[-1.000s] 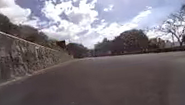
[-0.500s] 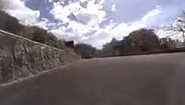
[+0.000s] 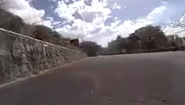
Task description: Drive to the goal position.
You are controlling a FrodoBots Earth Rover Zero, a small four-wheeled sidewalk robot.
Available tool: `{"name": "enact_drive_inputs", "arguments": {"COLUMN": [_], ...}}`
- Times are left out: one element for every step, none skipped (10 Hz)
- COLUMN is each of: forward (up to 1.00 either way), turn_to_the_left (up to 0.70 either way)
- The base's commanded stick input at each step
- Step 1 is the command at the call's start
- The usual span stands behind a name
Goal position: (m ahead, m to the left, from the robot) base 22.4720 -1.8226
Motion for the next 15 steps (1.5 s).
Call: {"name": "enact_drive_inputs", "arguments": {"forward": [0.7, 0.7, 0.7, 0.7, 0.7, 0.7, 0.7, 0.7, 0.7, 0.7, 0.7, 0.7, 0.7, 0.7, 0.7], "turn_to_the_left": [0.0, 0.0, 0.0, 0.0, 0.0, 0.0, 0.0, 0.0, 0.0, 0.0, 0.09, 0.25, 0.35, 0.35, 0.0]}}
